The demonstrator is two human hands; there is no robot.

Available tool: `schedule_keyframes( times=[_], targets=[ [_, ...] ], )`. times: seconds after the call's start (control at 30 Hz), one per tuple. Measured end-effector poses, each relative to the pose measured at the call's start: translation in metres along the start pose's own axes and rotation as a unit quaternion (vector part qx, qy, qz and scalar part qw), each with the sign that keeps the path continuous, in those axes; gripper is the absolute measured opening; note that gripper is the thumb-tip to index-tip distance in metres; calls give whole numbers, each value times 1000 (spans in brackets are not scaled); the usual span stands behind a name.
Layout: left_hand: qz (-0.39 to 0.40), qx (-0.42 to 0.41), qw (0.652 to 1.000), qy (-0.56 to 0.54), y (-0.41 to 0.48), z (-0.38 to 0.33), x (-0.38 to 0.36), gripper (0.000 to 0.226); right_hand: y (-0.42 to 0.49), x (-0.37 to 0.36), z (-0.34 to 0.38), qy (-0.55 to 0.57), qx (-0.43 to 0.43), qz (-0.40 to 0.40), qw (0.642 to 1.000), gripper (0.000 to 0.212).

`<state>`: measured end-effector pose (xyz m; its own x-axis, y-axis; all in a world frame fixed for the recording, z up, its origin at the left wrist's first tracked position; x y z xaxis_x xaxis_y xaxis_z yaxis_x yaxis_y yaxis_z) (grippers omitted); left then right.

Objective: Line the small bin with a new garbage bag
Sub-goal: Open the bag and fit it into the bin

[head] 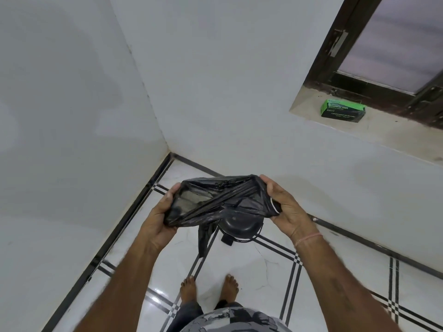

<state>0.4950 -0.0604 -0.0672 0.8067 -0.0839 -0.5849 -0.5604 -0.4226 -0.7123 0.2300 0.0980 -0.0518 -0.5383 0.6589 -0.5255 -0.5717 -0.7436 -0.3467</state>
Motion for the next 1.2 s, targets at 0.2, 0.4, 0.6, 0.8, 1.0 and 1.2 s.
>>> schedule_keyframes(
  times=[0.2, 0.4, 0.6, 0.8, 1.0, 1.2],
  targets=[
    [-7, -8, 1000, -7, -6, -6, 4, 48, 2, 15, -3, -232, 41, 7, 972, 19],
    [-18, 2, 995, 98, -6, 2, -12, 53, -2, 5, -4, -152, -2, 72, 986, 22],
    [1, -23, 994, 108, -1, -8, -34, 57, 1, -3, -7, -459, 73, 29, 885, 23],
    [-12, -13, 992, 128, -6, -11, -20, 58, 2, 7, -6, -475, 74, 12, 877, 30],
    [-3, 8, 980, 197, -13, 1, -9, 51, 8, 14, -6, -227, -23, -91, 970, 26],
    [-13, 21, 976, 218, -14, 7, 16, 31, 9, 18, 5, -127, -85, -145, 978, 30]
  ],
)
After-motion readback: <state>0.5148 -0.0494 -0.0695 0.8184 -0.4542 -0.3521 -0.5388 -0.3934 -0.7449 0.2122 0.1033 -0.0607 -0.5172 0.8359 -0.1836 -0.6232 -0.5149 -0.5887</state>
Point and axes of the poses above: each hand's wrist, its own y-axis towards the middle knuckle, its own x-axis out of the back of the hand, z = x × y, the point moved 3 cm from there along y, towards the middle knuckle, and after that the axes turned 14 degrees about x, right-handed, at the moved point
